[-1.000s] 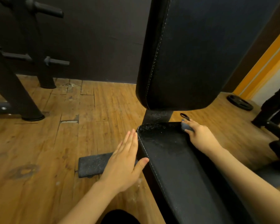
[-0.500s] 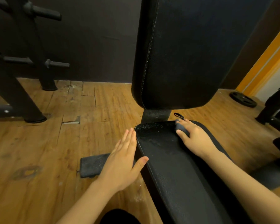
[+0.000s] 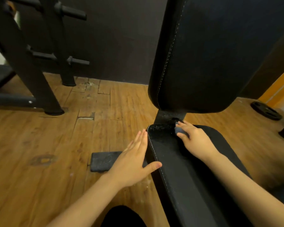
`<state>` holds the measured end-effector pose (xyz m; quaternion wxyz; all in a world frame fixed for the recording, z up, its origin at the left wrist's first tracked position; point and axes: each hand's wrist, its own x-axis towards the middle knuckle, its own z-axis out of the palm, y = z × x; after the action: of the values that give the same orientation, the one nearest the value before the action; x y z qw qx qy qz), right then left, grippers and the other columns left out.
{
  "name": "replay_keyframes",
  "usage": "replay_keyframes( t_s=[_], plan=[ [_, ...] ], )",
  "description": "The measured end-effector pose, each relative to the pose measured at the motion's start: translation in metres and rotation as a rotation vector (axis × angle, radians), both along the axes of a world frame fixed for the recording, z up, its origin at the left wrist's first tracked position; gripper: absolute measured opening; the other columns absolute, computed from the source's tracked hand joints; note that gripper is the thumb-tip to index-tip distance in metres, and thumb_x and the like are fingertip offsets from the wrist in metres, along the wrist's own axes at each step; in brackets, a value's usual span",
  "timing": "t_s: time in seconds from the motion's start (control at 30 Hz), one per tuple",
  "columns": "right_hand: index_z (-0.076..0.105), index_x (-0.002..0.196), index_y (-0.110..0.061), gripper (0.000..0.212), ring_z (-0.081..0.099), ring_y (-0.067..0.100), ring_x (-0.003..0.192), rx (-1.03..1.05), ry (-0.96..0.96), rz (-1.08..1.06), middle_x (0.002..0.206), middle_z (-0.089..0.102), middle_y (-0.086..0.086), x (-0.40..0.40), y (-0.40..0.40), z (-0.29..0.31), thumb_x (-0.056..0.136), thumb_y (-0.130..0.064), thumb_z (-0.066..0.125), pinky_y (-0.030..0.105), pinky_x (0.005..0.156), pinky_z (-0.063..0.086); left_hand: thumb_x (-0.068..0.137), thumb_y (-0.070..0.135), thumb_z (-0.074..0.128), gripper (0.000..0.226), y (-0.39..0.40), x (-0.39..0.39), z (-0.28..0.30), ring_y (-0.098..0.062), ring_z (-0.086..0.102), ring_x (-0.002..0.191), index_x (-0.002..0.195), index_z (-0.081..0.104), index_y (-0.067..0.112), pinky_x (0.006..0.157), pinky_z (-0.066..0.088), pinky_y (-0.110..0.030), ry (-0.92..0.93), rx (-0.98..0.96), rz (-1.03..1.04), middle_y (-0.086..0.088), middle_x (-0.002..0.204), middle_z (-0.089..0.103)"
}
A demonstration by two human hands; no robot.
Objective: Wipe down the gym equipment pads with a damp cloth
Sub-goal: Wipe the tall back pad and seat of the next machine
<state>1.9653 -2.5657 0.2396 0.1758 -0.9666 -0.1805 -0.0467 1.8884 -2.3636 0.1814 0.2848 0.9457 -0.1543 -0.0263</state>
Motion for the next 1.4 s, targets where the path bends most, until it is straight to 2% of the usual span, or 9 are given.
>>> replay_keyframes(
  t_s=[0.17, 0.27, 0.37, 0.57, 0.8, 0.97, 1.07, 1.27, 1.4],
  plan=[
    [0.036, 0.142, -0.020, 0.049, 0.016, 0.004, 0.140, -0.058, -0.031, 0.216, 0.149, 0.031, -0.009, -0.005, 0.058, -0.007, 0.095, -0.022, 0.050, 0.017, 0.108, 0.005, 0.090, 0.062, 0.039, 0.095, 0.002, 0.004, 0.001, 0.002, -0.027, 0.134, 0.139, -0.031, 0.023, 0.110, -0.006, -0.018, -0.010, -0.020, -0.009, 0.013, 0.142, -0.034],
    [0.039, 0.140, -0.018, 0.048, 0.018, 0.004, 0.140, -0.026, 0.003, 0.224, 0.147, 0.034, -0.009, -0.006, 0.036, -0.006, 0.094, -0.016, 0.051, 0.015, 0.109, 0.007, 0.090, 0.060, 0.041, 0.092, 0.003, 0.004, 0.001, 0.003, -0.027, 0.133, 0.131, -0.034, 0.027, 0.108, -0.007, -0.016, 0.011, -0.028, -0.011, 0.015, 0.141, -0.035],
    [0.046, 0.136, -0.012, 0.043, 0.028, 0.013, 0.138, 0.049, 0.009, 0.042, 0.143, 0.043, 0.001, 0.001, -0.025, -0.006, 0.093, -0.009, 0.052, 0.030, 0.115, 0.019, 0.083, 0.066, 0.030, 0.089, 0.004, 0.001, 0.001, 0.001, -0.026, 0.136, 0.131, -0.035, 0.027, 0.109, -0.007, -0.018, 0.022, -0.016, -0.019, 0.014, 0.143, -0.035],
    [0.049, 0.134, -0.011, 0.041, 0.037, 0.024, 0.134, -0.025, 0.010, -0.404, 0.142, 0.044, 0.012, 0.014, -0.074, -0.001, 0.093, -0.016, 0.051, 0.032, 0.107, 0.029, 0.089, 0.062, 0.025, 0.082, -0.002, -0.006, 0.001, -0.001, -0.026, 0.137, 0.135, -0.031, 0.025, 0.109, -0.007, -0.019, -0.016, -0.007, 0.012, 0.013, 0.145, -0.033],
    [0.042, 0.138, -0.013, 0.044, 0.027, 0.013, 0.139, -0.028, -0.020, 0.120, 0.145, 0.040, 0.000, -0.002, 0.006, -0.006, 0.094, -0.013, 0.050, 0.028, 0.115, 0.018, 0.095, 0.055, 0.031, 0.083, -0.014, -0.007, 0.004, -0.001, -0.022, 0.138, 0.146, -0.023, 0.018, 0.112, -0.005, -0.021, -0.018, -0.085, 0.093, 0.012, 0.147, -0.028],
    [0.049, 0.133, -0.012, 0.039, 0.039, 0.024, 0.132, 0.024, 0.067, -0.279, 0.140, 0.046, 0.008, 0.006, -0.084, 0.009, 0.094, -0.013, 0.050, 0.030, 0.107, 0.028, 0.094, 0.057, 0.030, 0.082, -0.018, -0.012, 0.005, -0.001, -0.022, 0.138, 0.147, -0.021, 0.020, 0.115, -0.001, -0.024, 0.007, -0.072, 0.118, 0.013, 0.147, -0.028],
    [0.049, 0.133, -0.010, 0.039, 0.042, 0.027, 0.130, -0.023, 0.051, -0.362, 0.141, 0.045, 0.010, 0.009, -0.085, 0.009, 0.094, -0.015, 0.050, 0.034, 0.105, 0.032, 0.096, 0.055, 0.031, 0.080, -0.022, -0.020, 0.005, 0.000, -0.022, 0.137, 0.145, -0.024, 0.022, 0.119, 0.001, -0.027, 0.039, -0.120, 0.121, 0.010, 0.152, -0.026],
    [0.043, 0.138, -0.016, 0.044, 0.028, 0.011, 0.138, -0.075, -0.088, 0.125, 0.144, 0.041, -0.002, -0.001, 0.020, -0.006, 0.094, -0.017, 0.051, 0.026, 0.112, 0.019, 0.098, 0.051, 0.035, 0.081, -0.025, -0.024, 0.007, 0.000, -0.022, 0.138, 0.146, -0.023, 0.020, 0.120, 0.002, -0.030, 0.063, -0.165, 0.154, 0.009, 0.155, -0.024],
    [0.042, 0.138, -0.017, 0.044, 0.026, 0.009, 0.138, -0.043, -0.035, 0.203, 0.145, 0.041, -0.002, 0.005, 0.050, -0.001, 0.095, -0.017, 0.050, 0.024, 0.112, 0.017, 0.098, 0.050, 0.036, 0.082, -0.028, -0.023, 0.009, -0.004, -0.020, 0.141, 0.148, -0.020, 0.018, 0.119, 0.001, -0.028, 0.060, -0.156, 0.173, 0.005, 0.157, -0.022]
  ],
)
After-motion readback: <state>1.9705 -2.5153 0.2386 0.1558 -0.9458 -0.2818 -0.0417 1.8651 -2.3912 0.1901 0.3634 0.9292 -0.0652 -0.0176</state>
